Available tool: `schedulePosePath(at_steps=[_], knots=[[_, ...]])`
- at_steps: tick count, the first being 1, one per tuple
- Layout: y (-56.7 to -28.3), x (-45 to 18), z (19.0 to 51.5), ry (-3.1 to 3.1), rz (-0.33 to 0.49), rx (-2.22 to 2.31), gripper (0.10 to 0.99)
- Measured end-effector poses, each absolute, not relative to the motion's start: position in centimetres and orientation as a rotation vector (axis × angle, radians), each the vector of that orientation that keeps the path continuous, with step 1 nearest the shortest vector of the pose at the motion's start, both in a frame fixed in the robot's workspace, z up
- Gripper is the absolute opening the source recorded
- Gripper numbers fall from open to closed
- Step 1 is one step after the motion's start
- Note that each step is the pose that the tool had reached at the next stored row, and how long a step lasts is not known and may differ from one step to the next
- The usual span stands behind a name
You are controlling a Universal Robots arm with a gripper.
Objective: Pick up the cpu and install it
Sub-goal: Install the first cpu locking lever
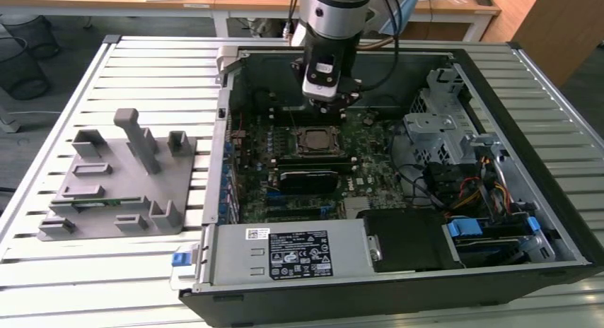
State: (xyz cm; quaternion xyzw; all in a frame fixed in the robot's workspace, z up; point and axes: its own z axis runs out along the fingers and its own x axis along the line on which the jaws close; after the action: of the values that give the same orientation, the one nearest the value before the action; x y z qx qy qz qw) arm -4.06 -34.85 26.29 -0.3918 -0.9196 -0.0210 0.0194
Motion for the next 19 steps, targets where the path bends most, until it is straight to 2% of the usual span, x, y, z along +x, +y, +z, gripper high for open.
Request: schedulePosePath(at_steps=[19], knots=[[-34.85,-4.06,26.17,-3.016,-0.076,-0.811,0.106]])
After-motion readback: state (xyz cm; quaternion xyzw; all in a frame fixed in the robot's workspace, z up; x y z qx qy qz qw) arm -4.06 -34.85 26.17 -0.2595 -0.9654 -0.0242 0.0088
